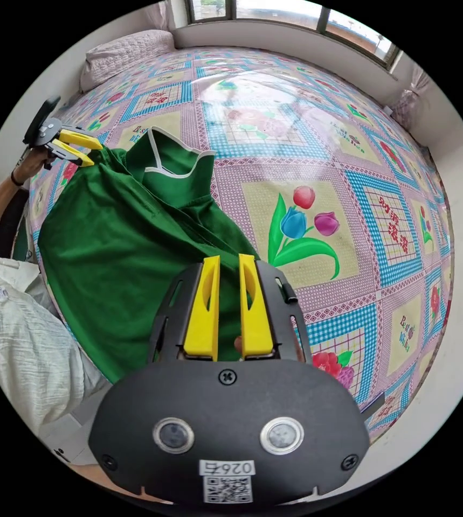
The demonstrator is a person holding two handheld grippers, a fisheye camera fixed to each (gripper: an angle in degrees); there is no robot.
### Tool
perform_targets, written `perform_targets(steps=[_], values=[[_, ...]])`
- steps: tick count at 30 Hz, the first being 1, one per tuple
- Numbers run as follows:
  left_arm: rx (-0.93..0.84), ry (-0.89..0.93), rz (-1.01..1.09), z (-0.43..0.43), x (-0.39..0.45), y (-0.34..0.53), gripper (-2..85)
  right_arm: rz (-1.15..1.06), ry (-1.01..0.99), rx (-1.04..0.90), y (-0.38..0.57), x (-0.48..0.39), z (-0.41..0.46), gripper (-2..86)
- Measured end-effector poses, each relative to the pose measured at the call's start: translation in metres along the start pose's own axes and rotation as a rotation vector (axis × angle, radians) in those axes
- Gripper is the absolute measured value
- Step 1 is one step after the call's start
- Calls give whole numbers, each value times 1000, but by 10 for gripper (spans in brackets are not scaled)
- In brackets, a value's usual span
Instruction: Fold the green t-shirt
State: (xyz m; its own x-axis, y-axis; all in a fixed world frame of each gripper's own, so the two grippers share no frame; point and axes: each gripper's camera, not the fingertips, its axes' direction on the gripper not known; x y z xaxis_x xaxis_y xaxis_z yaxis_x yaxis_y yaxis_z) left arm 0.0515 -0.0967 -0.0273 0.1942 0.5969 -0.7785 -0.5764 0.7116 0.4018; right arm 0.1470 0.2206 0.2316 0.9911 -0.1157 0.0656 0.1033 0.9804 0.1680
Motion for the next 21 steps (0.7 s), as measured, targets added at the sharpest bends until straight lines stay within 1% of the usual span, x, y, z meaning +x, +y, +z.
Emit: perform_targets(steps=[3, 5, 6, 7, 8, 9, 10, 11, 13, 15, 16, 18, 21], values=[[-46, -2, 35, 13, 10, -10, 112, -39, 31, -41, -7, -9, 19, 23], [-73, -20, 53, 21, 16, -16, 79, -51, 34, -63, -10, -12, 31, 5], [-81, -80, 57, 22, 19, -19, 51, -50, 46, -66, -10, -13, 36, -6], [-87, -95, 74, 21, 21, -22, 23, -40, 63, -40, -8, -14, 36, -12], [-84, -85, 70, 20, 22, -23, 19, -32, 78, -21, -6, -14, 34, -13], [-60, -81, 57, 16, 22, -23, 12, -14, 104, 36, -1, -15, 27, -14], [4, -100, 35, 9, 23, -18, 9, 18, 125, 115, 8, -15, 17, -15], [43, -106, 19, 5, 23, -14, 7, 36, 135, 153, 12, -15, 12, -15], [182, -107, -54, -2, 23, 3, 7, 103, 165, 259, 30, -17, 4, -12], [194, -95, -91, 6, 21, 12, 15, 112, 163, 241, 36, -18, 15, -4], [156, -89, -105, 17, 19, 15, 25, 117, 147, 190, 36, -15, 27, 6], [100, -82, -108, 33, 18, 17, 38, 132, 121, 157, 38, -9, 36, 22], [120, -93, -125, 35, 17, 20, 44, 207, 83, 204, 45, 5, 27, 37]])
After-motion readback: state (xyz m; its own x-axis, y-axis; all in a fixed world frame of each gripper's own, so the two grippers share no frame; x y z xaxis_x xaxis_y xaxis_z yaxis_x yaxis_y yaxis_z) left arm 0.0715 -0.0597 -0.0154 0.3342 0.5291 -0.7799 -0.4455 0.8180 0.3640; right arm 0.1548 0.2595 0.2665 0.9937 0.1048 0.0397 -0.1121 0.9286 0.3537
